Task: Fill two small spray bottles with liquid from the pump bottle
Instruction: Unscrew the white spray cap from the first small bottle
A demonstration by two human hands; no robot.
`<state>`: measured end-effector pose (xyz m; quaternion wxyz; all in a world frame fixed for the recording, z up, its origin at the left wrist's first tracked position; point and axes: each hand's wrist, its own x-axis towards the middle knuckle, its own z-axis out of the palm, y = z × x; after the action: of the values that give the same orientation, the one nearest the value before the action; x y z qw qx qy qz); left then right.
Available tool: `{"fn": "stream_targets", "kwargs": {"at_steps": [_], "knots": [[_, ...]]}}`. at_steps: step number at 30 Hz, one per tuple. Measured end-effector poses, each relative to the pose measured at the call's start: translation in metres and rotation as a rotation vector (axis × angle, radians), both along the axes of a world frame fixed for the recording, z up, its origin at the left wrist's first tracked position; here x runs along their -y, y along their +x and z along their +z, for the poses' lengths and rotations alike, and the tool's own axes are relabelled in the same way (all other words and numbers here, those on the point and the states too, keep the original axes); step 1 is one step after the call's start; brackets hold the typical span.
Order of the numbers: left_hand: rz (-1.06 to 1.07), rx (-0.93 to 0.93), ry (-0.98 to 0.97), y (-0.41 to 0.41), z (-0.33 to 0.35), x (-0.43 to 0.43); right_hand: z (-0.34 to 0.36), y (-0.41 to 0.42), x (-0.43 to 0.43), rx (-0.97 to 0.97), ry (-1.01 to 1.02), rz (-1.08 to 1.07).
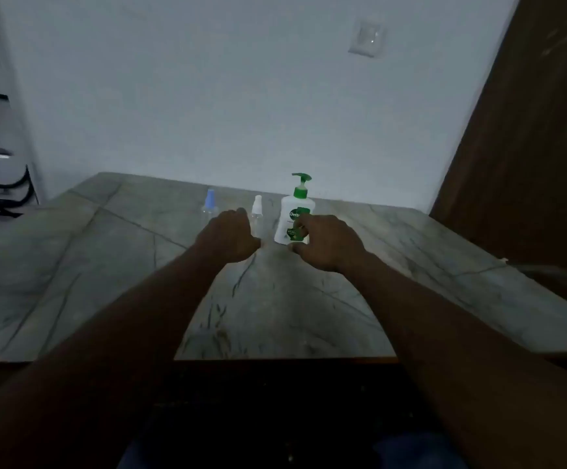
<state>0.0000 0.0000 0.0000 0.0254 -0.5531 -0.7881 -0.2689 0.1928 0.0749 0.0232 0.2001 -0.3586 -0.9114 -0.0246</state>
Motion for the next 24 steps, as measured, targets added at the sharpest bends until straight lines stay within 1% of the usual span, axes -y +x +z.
{"fn": "stream_targets", "kwargs": {"at_steps": [4, 8, 10, 14, 17, 20, 24], "knots": [[0.03, 0.108, -0.02, -0.01, -0.014, -0.023, -0.017, -0.026, -0.016, -0.129, -0.035, 0.069], [0.015, 0.183, 0.043, -0.022, -0.023, -0.055, -0.031, -0.059, -0.036, -0.232, -0.039, 0.124], [-0.015, 0.184, 0.063, -0.025, -0.031, -0.066, -0.039, -0.075, -0.043, -0.26, -0.037, 0.155], [-0.009, 0.084, 0.137, -0.033, -0.049, -0.082, -0.05, -0.101, -0.054, -0.352, -0.033, 0.175], [-0.011, 0.062, 0.148, -0.039, -0.053, -0.091, -0.056, -0.114, -0.059, -0.487, -0.059, 0.101], [0.013, 0.088, 0.188, -0.038, -0.052, -0.092, -0.059, -0.119, -0.066, -0.575, -0.118, 0.049], [0.032, 0.147, 0.196, -0.036, -0.053, -0.091, -0.061, -0.12, -0.07, -0.584, -0.137, 0.054]]}}
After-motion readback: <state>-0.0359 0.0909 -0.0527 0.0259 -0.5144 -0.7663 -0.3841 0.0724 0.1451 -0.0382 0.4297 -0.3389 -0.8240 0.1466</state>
